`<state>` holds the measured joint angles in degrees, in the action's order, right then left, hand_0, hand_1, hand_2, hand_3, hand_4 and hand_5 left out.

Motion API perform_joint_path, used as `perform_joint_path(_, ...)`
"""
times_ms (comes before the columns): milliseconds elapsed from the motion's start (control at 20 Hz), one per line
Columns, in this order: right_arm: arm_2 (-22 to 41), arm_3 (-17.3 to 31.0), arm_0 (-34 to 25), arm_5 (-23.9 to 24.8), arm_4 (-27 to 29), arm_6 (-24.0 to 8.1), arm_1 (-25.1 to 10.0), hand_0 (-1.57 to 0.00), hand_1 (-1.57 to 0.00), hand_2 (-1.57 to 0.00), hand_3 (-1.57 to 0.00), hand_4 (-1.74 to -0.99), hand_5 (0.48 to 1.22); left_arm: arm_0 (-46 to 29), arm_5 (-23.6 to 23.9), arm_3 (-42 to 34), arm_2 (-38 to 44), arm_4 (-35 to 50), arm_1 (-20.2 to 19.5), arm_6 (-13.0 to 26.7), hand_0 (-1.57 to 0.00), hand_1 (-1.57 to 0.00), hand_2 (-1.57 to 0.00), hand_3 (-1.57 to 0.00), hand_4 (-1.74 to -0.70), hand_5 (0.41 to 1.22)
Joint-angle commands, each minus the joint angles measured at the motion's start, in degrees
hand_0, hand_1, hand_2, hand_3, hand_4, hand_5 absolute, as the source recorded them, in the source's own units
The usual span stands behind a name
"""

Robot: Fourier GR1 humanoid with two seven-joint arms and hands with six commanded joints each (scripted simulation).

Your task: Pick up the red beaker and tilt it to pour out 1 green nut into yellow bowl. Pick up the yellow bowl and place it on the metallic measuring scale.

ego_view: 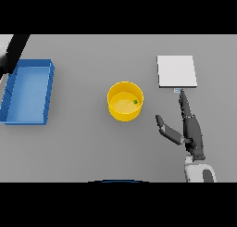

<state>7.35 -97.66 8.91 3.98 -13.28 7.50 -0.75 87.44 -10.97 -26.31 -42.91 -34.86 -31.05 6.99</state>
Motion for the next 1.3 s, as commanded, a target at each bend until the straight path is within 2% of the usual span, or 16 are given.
perform_joint_path(0,0.1,0.2,-0.2,0.1,-0.4,0.1,-0.2,0.00,0.00,0.00,0.00,-1.222,0.590,-1.8,1.8,-0.4,2.5,3.2,-1.6,-0.3,-1.57,-1.57,-1.56,-1.38,-1.73,1.221)
perform_joint_path(50,-0.2,-0.3,0.1,0.0,-0.2,1.1,-0.8,0.00,0.00,0.00,0.00,-1.222,0.587,-3.9,3.5,-0.5,4.5,6.1,-3.0,-0.1,-1.57,-1.57,-1.56,-1.40,-1.74,1.221)
perform_joint_path(150,-0.2,0.1,-0.5,-0.1,-0.3,1.1,-1.0,0.00,0.00,0.00,0.00,-1.222,0.586,-8.2,6.0,-2.6,8.3,12.0,-6.3,0.1,-1.57,-1.57,-1.57,-1.43,-1.74,1.221)
perform_joint_path(250,-0.2,0.6,-1.3,-0.1,-0.7,0.7,-1.3,0.00,0.00,0.00,0.00,-1.223,0.591,-13.0,9.3,-5.9,11.0,16.7,-8.8,4.8,-1.57,-1.57,-1.57,-1.41,-1.74,1.221)
perform_joint_path(350,-0.4,0.8,-1.0,-0.5,-0.2,1.7,-1.7,0.00,0.00,0.00,0.00,-1.217,0.599,-20.2,14.6,-11.0,13.8,22.1,-11.0,8.3,-1.57,-1.57,-1.57,-1.43,-1.74,1.221)
perform_joint_path(450,0.4,1.2,-1.2,-0.3,-1.7,0.3,-1.7,0.00,0.00,0.00,0.00,-1.212,0.610,-26.3,18.6,-17.2,15.4,26.0,-13.1,13.2,-1.57,-1.57,-1.57,-1.45,-1.74,1.221)
perform_joint_path(600,0.3,0.6,-1.5,-0.7,-1.8,0.2,-2.6,0.00,0.00,0.00,0.00,-1.212,0.641,-36.8,25.2,-26.7,16.6,30.9,-15.7,19.4,-1.57,-1.57,-1.57,-1.46,-1.74,1.221)
perform_joint_path(700,0.3,0.3,-1.6,-1.1,-1.6,-0.2,-2.8,0.00,0.00,0.00,0.00,-1.206,0.653,-42.2,29.4,-32.3,16.0,32.5,-16.1,23.7,-1.57,-1.57,-1.57,-1.45,-1.74,1.221)
perform_joint_path(900,0.4,1.0,-1.9,-0.8,-2.1,-0.6,-2.8,0.00,0.00,0.00,0.00,-1.217,0.664,-51.5,35.2,-39.8,15.0,35.3,-17.7,25.3,-1.57,-1.57,-1.57,-1.45,-1.74,1.221)
perform_joint_path(950,0.9,1.9,-1.4,-0.8,-2.3,0.4,-2.3,0.00,0.00,0.00,0.00,-1.218,0.664,-53.1,36.2,-39.9,14.8,36.1,-17.5,26.2,-1.57,-1.57,-1.57,-1.45,-1.74,1.221)
perform_joint_path(1100,0.8,0.7,-1.3,-0.9,-2.2,0.4,-2.5,0.00,0.00,0.00,0.00,-1.217,0.666,-55.4,38.5,-41.8,14.0,37.4,-17.7,27.0,-1.57,-1.57,-1.57,-1.51,-1.74,1.221)
perform_joint_path(1150,0.9,0.4,-1.5,-0.8,-2.3,0.1,-2.5,0.00,0.00,0.00,0.00,-1.216,0.667,-56.2,39.0,-42.0,13.7,38.0,-17.5,26.5,-1.57,-1.57,-1.57,-1.52,-1.74,1.199)
perform_joint_path(1250,1.0,0.4,-0.9,-0.6,-2.8,0.1,-2.6,0.00,0.00,0.00,0.00,-1.207,0.665,-56.9,40.3,-42.6,12.4,38.5,-17.6,27.9,-1.57,-1.57,-1.57,-1.54,-1.74,1.117)
